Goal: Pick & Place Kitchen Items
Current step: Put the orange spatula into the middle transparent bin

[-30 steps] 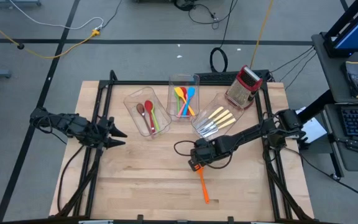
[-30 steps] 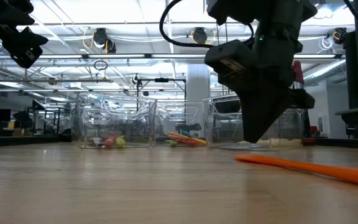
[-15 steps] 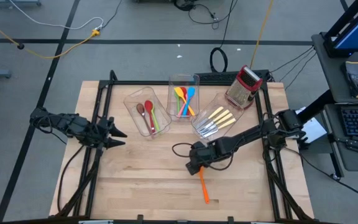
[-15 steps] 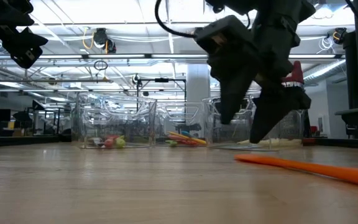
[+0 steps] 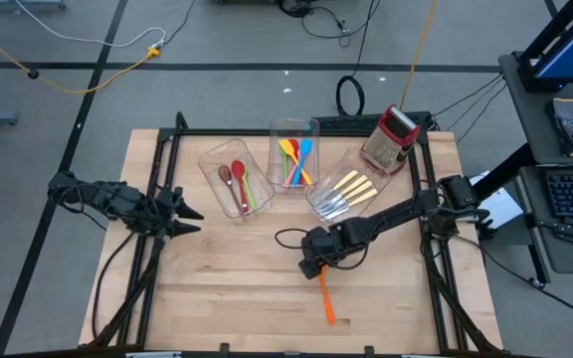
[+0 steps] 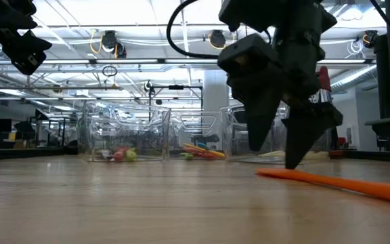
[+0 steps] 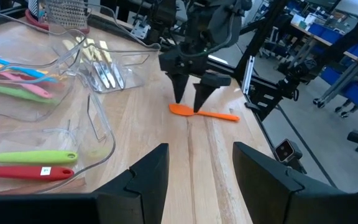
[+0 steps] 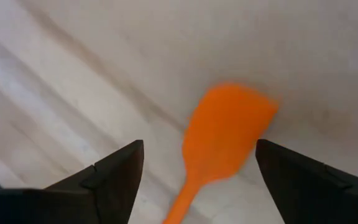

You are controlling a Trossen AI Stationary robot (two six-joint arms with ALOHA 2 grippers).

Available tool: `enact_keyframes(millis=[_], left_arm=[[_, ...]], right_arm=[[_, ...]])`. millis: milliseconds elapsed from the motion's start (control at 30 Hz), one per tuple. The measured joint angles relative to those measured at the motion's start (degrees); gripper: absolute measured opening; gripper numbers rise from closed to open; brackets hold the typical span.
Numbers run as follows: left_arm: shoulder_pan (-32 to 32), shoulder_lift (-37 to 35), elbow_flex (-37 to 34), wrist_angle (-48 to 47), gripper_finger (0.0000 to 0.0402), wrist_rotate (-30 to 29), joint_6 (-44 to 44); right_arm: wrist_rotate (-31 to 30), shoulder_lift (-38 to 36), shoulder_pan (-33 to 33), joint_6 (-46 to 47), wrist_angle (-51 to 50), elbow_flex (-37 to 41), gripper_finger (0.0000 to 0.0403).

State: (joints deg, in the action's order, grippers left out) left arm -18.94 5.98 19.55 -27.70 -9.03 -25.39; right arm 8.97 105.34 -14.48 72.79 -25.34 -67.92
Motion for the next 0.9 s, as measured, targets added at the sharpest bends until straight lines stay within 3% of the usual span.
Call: enact_keyframes(millis=[300, 533, 700, 900], left_arm=[[0.0, 0.0, 0.0, 0.0, 0.0179, 0.0, 0.6], [0.0, 0.0, 0.0, -0.1, 0.0179, 0.0, 0.8], [0.0, 0.0, 0.0, -0.7, 0.0180, 0.0, 0.5], [0.0, 0.0, 0.0, -0.9, 0.0179, 0.2, -0.6]], right_arm=[[0.0, 4.2, -1.2, 0.4, 3.3, -0.2, 0.0304], [-2.6, 7.9, -1.4, 3.0, -3.8, -0.3, 0.0300], [-8.5, 8.1, -1.6, 3.5, -5.4, -0.2, 0.0279], [-9.2, 10.0, -1.6, 6.7, -6.8, -0.3, 0.0237]])
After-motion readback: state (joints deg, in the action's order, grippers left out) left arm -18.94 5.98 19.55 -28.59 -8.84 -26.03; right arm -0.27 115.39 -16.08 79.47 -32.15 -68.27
